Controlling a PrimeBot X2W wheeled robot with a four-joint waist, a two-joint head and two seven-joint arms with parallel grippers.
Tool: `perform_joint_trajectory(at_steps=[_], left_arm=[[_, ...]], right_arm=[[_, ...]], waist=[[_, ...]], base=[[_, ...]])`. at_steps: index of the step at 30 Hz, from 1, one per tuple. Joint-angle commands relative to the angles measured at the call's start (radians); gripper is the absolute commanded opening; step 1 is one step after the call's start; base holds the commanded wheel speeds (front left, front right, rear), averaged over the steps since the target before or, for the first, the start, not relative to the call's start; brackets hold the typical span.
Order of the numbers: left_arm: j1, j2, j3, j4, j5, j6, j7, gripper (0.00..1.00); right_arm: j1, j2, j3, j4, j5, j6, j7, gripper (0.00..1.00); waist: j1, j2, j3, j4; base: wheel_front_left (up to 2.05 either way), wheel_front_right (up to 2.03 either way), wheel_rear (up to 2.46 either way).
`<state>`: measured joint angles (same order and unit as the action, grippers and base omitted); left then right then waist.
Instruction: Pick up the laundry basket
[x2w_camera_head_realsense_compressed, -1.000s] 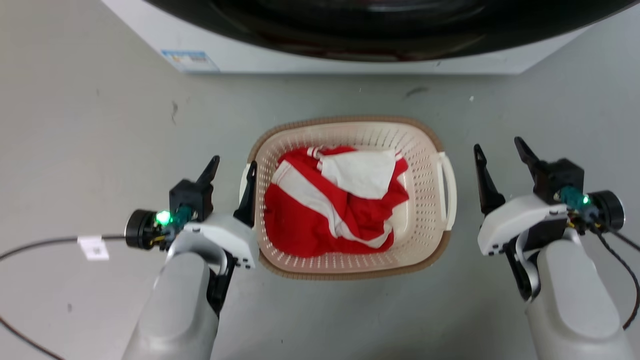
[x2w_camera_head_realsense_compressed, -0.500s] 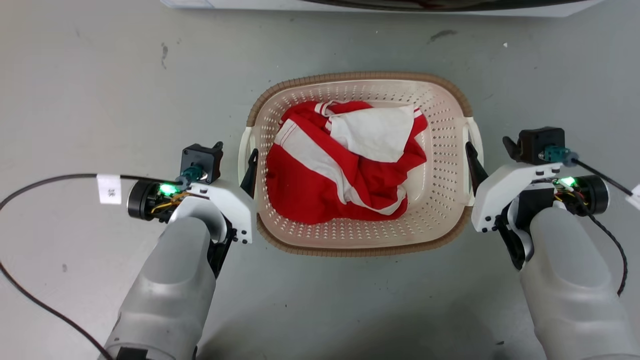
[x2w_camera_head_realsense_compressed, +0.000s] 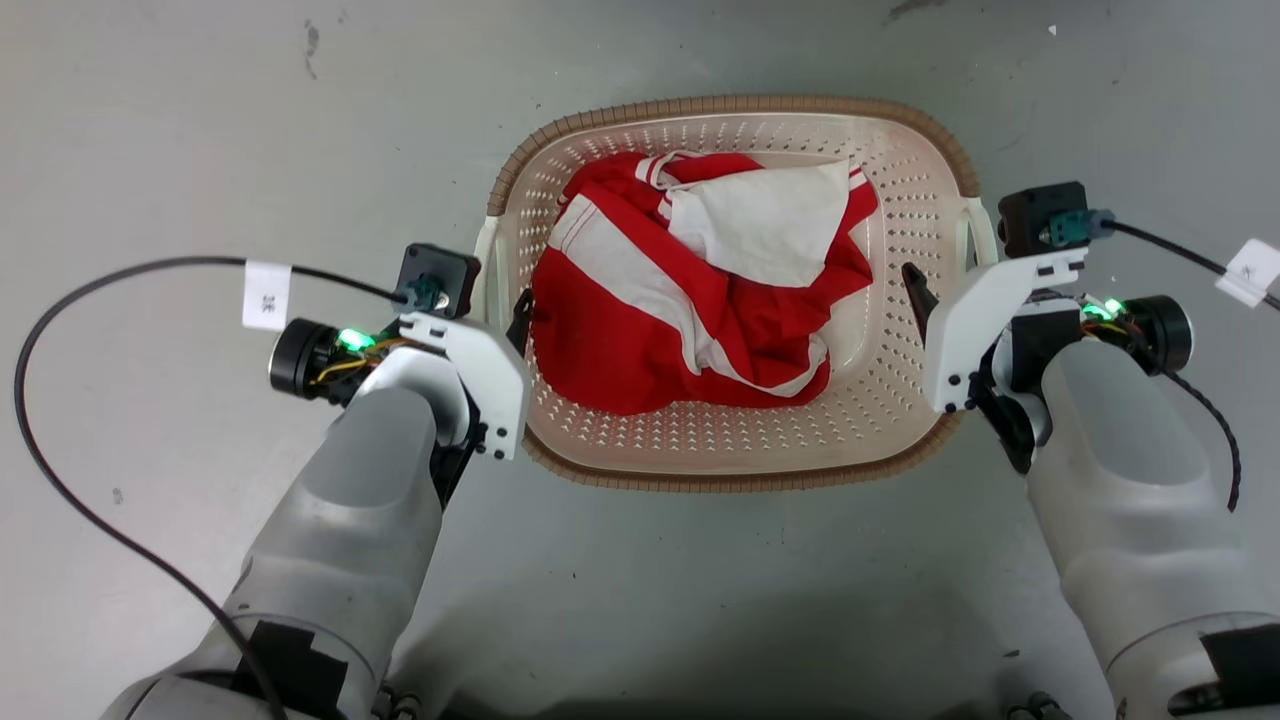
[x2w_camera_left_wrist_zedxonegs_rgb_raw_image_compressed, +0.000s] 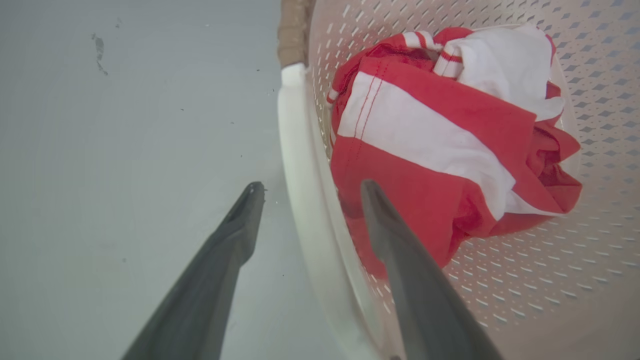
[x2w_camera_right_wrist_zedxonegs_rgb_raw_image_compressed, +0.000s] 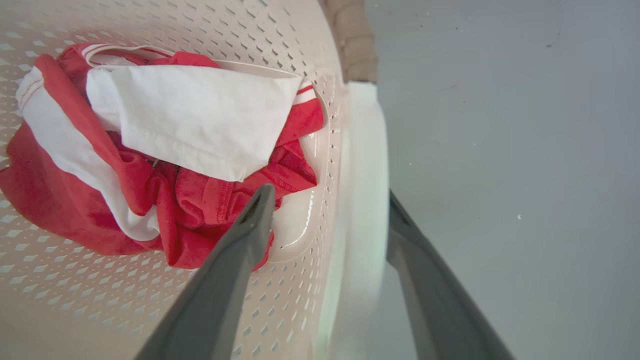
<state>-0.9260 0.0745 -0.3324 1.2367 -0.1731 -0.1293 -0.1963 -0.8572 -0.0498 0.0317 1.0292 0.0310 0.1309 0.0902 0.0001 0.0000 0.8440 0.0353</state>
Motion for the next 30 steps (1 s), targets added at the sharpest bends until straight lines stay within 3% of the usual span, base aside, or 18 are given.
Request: perform_joint_trajectory(at_steps=[1, 8, 21, 22, 23, 24, 25, 30], left_arm=[[-0.029, -0.001, -0.019, 0.004, -0.010, -0.001, 0.009, 1.00], [-0.060, 0.006, -0.101, 0.019, -0.076, -0.001, 0.088, 1.00], [-0.073, 0.032, -0.226, 0.010, -0.178, -0.001, 0.106, 1.00], [-0.074, 0.032, -0.234, 0.009, -0.185, -0.001, 0.103, 1.00], [-0.073, 0.032, -0.241, 0.007, -0.194, -0.001, 0.101, 0.93], [-0.071, 0.030, -0.250, 0.004, -0.202, -0.001, 0.101, 0.18], [-0.068, 0.028, -0.262, -0.001, -0.208, -0.001, 0.102, 0.00], [-0.057, 0.041, -0.321, -0.025, -0.251, -0.001, 0.089, 0.00]], right_arm=[[-0.031, -0.001, 0.000, 0.018, -0.001, 0.000, 0.006, 1.00], [-0.090, -0.001, 0.008, 0.097, -0.015, 0.000, 0.020, 1.00], [-0.138, -0.001, -0.006, 0.180, -0.034, 0.000, -0.002, 1.00], [-0.139, -0.001, -0.006, 0.186, -0.035, 0.000, 0.000, 0.83], [-0.141, -0.001, -0.006, 0.190, -0.036, 0.000, 0.000, 0.47], [-0.143, -0.001, -0.006, 0.194, -0.038, 0.000, 0.001, 0.10], [-0.146, -0.001, -0.005, 0.197, -0.039, 0.000, 0.002, 0.00], [-0.147, 0.000, -0.001, 0.210, -0.047, 0.000, -0.004, 0.00]], waist=[[-0.0001, 0.0000, 0.013, -0.001], [-0.0001, 0.0000, 0.035, -0.001], [-0.0001, 0.0000, 0.047, 0.004], [-0.0001, 0.0000, 0.047, 0.006], [-0.0001, 0.0000, 0.048, 0.007], [-0.0001, 0.0000, 0.048, 0.008], [-0.0001, 0.0000, 0.047, 0.009], [-0.0001, 0.0000, 0.042, 0.015]], base=[[0.00, 0.00, 0.00], [0.00, 0.00, 0.00], [0.00, 0.00, 0.00], [0.00, 0.00, 0.00], [0.00, 0.00, 0.00], [0.00, 0.00, 0.00], [0.00, 0.00, 0.00], [0.00, 0.00, 0.00]])
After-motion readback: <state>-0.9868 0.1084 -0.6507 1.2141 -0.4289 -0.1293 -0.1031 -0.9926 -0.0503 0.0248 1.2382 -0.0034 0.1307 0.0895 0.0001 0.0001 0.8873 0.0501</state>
